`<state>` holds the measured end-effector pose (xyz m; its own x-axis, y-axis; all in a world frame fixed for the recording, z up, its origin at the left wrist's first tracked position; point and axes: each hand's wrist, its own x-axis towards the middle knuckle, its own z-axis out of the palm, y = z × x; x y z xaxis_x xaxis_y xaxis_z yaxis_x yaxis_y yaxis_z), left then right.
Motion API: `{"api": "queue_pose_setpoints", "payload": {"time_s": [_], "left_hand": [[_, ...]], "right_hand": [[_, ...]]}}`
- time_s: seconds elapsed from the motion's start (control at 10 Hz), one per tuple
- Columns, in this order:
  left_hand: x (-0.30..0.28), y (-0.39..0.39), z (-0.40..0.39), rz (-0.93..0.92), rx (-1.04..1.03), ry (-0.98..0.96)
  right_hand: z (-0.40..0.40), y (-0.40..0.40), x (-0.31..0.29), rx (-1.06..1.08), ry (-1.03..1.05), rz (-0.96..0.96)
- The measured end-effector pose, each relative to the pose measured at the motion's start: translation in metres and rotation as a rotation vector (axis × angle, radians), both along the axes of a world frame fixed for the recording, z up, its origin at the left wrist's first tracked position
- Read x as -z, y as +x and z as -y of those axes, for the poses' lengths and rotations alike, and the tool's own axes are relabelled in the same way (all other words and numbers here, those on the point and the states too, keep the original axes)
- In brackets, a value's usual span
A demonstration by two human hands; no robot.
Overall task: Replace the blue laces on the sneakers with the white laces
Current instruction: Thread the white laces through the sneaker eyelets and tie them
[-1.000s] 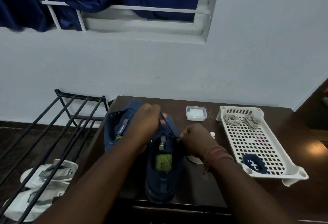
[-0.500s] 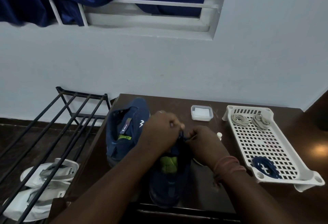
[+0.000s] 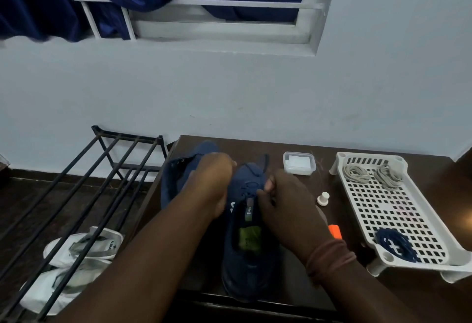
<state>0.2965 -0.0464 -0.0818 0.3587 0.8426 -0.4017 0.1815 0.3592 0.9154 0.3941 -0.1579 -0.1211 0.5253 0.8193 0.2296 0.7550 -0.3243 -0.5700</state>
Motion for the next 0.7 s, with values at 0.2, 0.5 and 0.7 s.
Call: {"api": "queue_pose_setpoints", "payload": {"time_s": [0.2,0.5,0.7], "left_hand": [[0.008,-0.014,0.007,-0.690,0.455,0.470],[0.022,-0.023,-0.008,-0.711,0.425,0.376],[0.016,-0.021,-0.005,-0.485,0.252,0.099]], "right_hand": [[-0.004,-0.010,0.006,-0.080,-0.047,0.111],[-0.001,-0.008,0.009,-0.144,-0.351,0.284],[-0.005,-0.013,0.016,-0.208,-0.405,0.393]]}}
